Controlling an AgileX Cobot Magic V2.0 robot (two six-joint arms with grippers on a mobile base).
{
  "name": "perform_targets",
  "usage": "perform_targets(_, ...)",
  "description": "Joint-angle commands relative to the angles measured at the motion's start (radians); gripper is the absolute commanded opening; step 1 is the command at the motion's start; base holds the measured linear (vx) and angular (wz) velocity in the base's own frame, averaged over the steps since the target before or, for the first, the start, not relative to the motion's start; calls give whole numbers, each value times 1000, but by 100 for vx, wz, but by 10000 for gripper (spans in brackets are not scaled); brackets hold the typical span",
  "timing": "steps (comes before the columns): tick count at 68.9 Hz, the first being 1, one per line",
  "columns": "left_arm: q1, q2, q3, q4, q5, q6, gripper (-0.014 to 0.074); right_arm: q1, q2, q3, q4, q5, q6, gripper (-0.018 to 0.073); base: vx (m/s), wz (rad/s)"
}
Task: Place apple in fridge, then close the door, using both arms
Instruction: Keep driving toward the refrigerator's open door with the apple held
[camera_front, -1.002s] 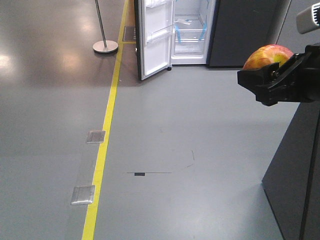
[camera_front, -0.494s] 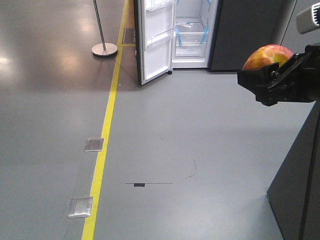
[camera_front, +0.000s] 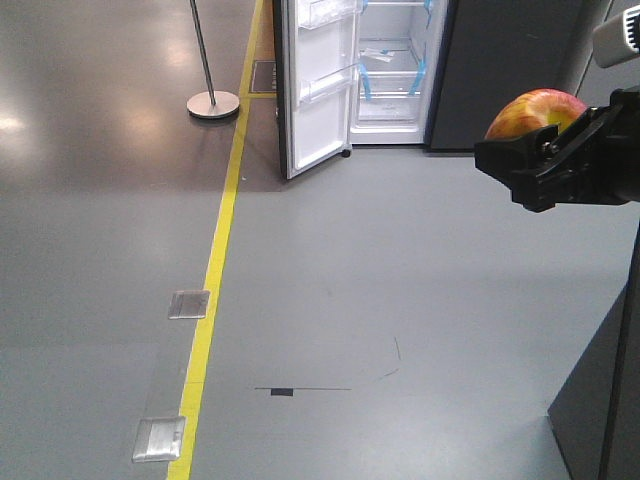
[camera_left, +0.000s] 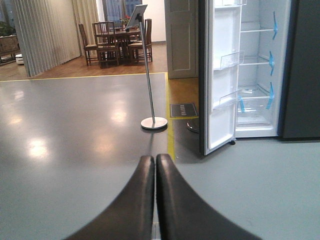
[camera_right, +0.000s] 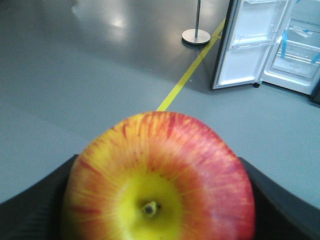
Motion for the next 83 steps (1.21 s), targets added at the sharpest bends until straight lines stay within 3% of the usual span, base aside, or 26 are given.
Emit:
perform_targets(1, -8, -14, -20, -10, -73, -8, -8, -2, -22, -28, 21, -61, -7, 57, 17, 1)
perform_targets(83, -8, -14, -20, -10, -73, -8, -8, -2, -22, -28, 21, -61, -7, 57, 18, -3)
